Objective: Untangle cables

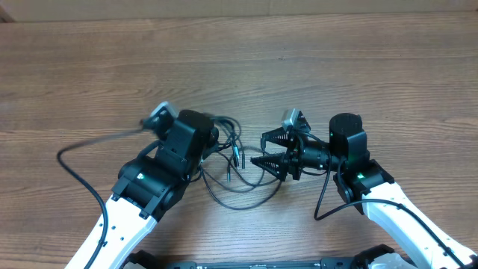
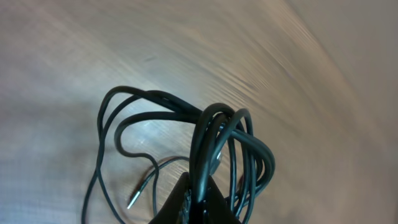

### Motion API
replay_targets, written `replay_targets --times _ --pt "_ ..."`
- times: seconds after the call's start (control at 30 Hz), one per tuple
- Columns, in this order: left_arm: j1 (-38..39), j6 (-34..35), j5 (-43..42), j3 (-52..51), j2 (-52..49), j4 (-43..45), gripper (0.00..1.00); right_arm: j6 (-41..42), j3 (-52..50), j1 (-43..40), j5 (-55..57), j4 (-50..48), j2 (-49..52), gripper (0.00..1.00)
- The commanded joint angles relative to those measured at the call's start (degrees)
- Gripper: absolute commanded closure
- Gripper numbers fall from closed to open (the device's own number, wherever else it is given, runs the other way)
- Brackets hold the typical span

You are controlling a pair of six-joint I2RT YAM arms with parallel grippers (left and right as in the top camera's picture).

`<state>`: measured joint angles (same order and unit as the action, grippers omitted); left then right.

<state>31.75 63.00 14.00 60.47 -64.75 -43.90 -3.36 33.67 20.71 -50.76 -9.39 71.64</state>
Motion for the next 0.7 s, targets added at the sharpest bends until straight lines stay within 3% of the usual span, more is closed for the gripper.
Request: replay_targets --times 0.0,0.23,0.67 --pt "-0.2 -24.5 -7.0 0.5 0.2 2.0 0.95 -0.2 0.5 -0.1 0.2 -0.5 -0.1 0.26" --pt "-0.2 -39.7 -15.7 0.5 -0.3 1.4 0.94 -0.2 0.5 -0.1 0.2 -1.0 -0.1 0.27" --pt "-0.2 -41.8 -22.2 0.5 -1.8 4.9 0.96 -0.2 0.5 -0.1 0.2 -1.2 -0.1 0.28"
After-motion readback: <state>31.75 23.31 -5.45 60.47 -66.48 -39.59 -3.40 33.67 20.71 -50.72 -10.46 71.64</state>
